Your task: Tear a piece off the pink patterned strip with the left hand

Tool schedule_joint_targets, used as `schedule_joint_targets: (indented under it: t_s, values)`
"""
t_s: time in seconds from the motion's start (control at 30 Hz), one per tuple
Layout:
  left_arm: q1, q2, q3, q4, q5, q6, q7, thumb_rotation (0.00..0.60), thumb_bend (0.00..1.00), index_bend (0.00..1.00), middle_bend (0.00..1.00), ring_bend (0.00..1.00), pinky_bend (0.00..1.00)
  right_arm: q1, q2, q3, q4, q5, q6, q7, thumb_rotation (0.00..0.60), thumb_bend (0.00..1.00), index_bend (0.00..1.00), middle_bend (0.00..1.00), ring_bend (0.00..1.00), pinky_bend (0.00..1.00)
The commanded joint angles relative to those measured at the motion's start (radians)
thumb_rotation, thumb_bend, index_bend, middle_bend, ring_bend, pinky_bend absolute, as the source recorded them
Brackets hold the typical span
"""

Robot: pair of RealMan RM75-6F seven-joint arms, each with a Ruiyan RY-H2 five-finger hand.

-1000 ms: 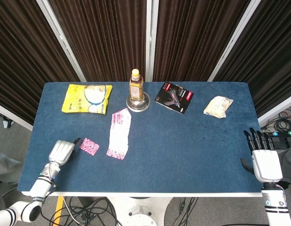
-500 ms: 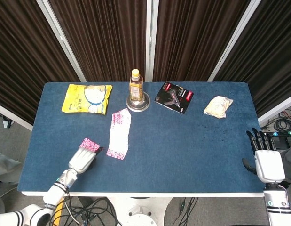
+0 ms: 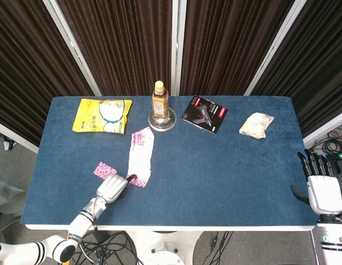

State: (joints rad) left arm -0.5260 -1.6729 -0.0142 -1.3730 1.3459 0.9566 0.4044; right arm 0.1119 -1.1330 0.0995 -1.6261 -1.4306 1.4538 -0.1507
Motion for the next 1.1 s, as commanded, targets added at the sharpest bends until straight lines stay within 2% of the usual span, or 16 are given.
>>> schedule_joint_targets:
  t_s: [0.03,0.33,0.87,1.1]
  values:
    - [0.002,-0.001,0.005,0.001,-0.005,0.0,0.006,0.6,0.61,0.19,0.88,0.9,0.87,0.0,-0.001,-0.001,0.003,-0.001,-0.001,0.004,0.6,0.18,0.0,0.0,0.0,0.0]
    - [0.01,0.014,0.028,-0.025,-0.001,0.014,0.018,0.6,0.61,0.19,0.88,0.9,0.87,0.003,-0.008,-0.002,0.008,-0.001,-0.006,0.005,0.6,0.18,0.0,0.0,0.0,0.0]
    - [0.092,0.141,0.125,-0.163,0.027,0.091,0.027,0.6,0.61,0.19,0.88,0.9,0.87,0.006,-0.013,-0.004,0.001,-0.002,-0.011,-0.01,0.6,0.18,0.0,0.0,0.0,0.0]
    - [0.087,0.127,0.094,-0.152,0.047,0.113,0.015,0.6,0.62,0.19,0.88,0.89,0.87,0.008,-0.016,-0.007,-0.006,-0.006,-0.012,-0.018,0.6,0.18,0.0,0.0,0.0,0.0]
